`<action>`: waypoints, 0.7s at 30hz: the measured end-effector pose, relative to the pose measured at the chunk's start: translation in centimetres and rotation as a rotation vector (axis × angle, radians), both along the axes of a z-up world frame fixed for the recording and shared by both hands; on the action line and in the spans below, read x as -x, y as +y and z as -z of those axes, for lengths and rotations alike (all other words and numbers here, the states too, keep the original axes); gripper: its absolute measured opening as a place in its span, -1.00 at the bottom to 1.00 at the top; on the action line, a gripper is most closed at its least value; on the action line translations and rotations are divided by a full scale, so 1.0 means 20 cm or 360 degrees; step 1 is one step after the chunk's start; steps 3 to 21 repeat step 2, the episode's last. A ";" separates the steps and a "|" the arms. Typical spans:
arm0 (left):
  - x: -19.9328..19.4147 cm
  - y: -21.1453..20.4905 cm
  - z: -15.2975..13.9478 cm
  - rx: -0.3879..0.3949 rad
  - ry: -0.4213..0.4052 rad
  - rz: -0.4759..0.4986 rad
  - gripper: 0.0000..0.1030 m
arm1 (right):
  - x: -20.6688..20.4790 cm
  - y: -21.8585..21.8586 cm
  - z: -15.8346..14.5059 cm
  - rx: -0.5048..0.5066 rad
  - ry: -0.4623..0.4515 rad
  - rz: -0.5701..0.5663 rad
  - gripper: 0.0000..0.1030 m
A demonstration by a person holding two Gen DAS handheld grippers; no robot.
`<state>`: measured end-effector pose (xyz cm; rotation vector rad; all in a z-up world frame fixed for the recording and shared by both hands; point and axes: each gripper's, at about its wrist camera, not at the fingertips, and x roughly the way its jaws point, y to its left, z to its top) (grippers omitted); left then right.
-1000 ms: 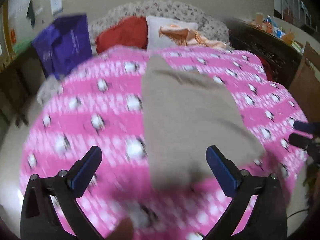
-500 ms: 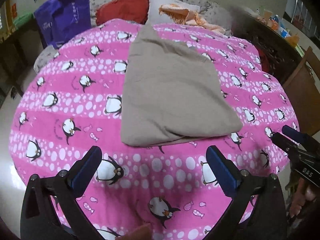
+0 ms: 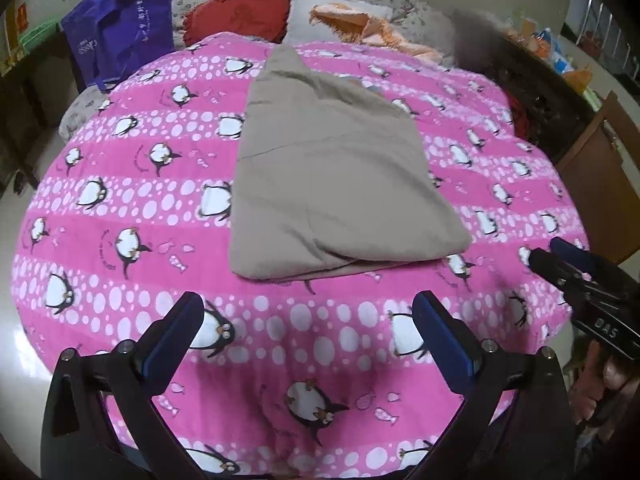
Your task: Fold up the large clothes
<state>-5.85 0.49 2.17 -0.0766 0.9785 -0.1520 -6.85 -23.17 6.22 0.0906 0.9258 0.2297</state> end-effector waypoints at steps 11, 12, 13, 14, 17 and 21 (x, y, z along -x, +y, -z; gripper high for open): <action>0.00 0.00 0.00 -0.0003 -0.0005 0.0001 1.00 | 0.00 0.00 0.00 -0.0007 -0.0002 0.0006 0.32; 0.00 0.00 0.00 -0.0003 -0.0005 0.0001 1.00 | 0.00 0.00 0.00 -0.0007 -0.0002 0.0006 0.32; 0.00 0.00 0.00 -0.0003 -0.0005 0.0001 1.00 | 0.00 0.00 0.00 -0.0007 -0.0002 0.0006 0.32; 0.00 0.00 0.00 -0.0003 -0.0005 0.0001 1.00 | 0.00 0.00 0.00 -0.0007 -0.0002 0.0006 0.32; 0.00 0.00 0.00 -0.0003 -0.0005 0.0001 1.00 | 0.00 0.00 0.00 -0.0007 -0.0002 0.0006 0.32; 0.00 0.00 0.00 -0.0003 -0.0005 0.0001 1.00 | 0.00 0.00 0.00 -0.0007 -0.0002 0.0006 0.32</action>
